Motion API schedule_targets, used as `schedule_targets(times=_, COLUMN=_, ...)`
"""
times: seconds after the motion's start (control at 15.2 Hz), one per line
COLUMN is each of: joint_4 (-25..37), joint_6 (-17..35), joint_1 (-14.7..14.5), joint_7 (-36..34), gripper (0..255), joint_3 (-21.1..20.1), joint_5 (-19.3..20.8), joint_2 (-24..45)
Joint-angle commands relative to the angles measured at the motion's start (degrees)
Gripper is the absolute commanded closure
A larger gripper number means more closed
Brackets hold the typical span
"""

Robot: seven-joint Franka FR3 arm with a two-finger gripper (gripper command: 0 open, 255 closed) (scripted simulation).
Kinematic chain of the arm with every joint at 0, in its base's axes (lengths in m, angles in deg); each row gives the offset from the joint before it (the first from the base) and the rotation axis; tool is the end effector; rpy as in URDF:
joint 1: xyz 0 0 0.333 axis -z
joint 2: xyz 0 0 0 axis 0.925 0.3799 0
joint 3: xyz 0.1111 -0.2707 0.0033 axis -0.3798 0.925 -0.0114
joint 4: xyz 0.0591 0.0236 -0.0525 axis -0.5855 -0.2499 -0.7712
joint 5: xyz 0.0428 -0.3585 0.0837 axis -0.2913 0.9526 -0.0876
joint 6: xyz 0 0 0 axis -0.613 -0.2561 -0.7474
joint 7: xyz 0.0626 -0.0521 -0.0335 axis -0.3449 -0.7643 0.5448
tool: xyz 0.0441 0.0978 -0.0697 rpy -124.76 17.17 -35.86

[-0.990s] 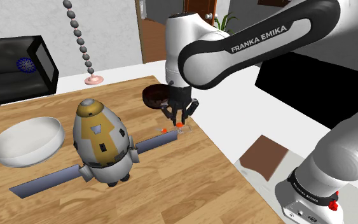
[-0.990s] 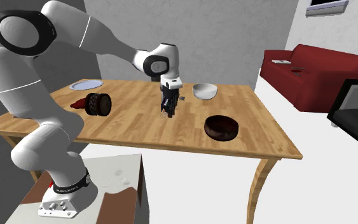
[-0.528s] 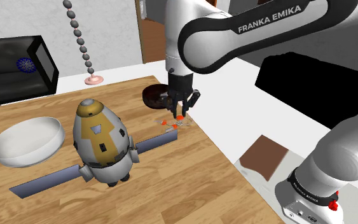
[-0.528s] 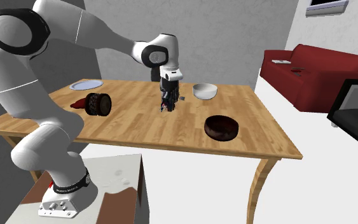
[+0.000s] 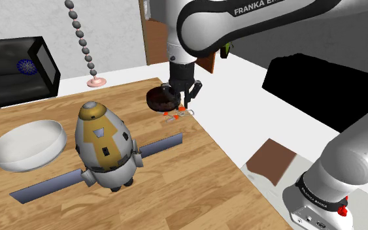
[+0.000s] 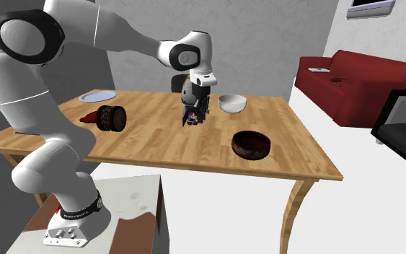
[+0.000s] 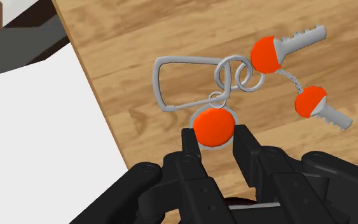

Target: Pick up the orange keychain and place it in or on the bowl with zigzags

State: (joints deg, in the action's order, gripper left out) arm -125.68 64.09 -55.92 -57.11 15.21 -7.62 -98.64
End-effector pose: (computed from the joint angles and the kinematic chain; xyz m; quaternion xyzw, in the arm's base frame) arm 0.4510 0.2140 0.4522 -0.9668 0.2554 -0.0047 0.0012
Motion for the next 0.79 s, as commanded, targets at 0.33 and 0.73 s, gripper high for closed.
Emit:
schedule_targets(times=0.33, joint_4=13.4, joint_6=-2.1, joint_1=2.7, joint_7=1.0, gripper=255, joint_3=1.5, joint_5=8.3, joint_2=13.6)
schedule_targets(times=0.73, joint_4=28.5, joint_6=-6.6, joint_1=2.2, joint_7=2.1, gripper=255, joint_3=3.5, joint_5=14.7, joint_2=26.0)
